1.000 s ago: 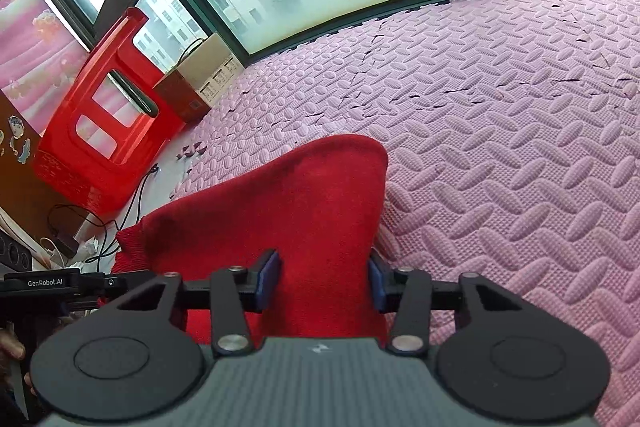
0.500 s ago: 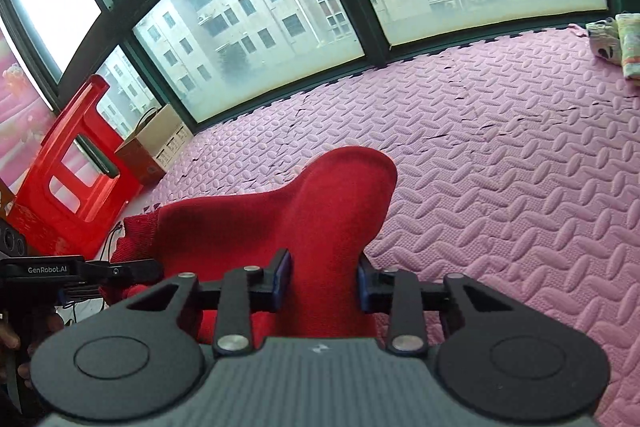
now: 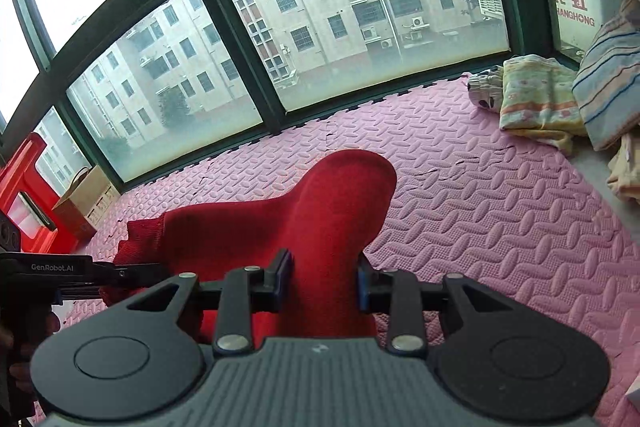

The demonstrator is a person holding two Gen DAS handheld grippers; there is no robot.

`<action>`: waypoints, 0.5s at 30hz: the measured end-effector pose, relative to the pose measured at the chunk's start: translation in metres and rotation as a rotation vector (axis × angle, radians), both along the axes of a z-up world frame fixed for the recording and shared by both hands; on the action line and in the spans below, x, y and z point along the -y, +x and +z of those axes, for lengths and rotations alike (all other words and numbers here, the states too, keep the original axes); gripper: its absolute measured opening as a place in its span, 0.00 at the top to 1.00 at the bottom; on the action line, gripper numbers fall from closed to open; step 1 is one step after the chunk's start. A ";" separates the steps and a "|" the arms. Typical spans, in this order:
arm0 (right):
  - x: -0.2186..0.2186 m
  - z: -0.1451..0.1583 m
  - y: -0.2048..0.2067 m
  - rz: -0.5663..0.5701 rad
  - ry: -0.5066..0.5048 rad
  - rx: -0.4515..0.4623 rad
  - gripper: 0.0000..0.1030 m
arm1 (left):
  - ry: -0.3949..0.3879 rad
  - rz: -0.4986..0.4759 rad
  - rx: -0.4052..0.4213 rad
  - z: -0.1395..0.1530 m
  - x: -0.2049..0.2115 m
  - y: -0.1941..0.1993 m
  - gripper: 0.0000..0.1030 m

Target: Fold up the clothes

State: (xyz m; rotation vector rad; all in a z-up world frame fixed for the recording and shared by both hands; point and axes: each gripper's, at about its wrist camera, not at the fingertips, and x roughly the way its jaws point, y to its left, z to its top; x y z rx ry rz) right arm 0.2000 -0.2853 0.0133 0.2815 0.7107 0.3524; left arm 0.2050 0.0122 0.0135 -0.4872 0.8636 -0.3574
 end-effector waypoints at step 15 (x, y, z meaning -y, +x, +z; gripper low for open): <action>0.031 -0.031 0.017 -0.069 -0.079 -0.035 0.53 | 0.105 -0.002 -0.038 -0.015 0.007 0.022 0.50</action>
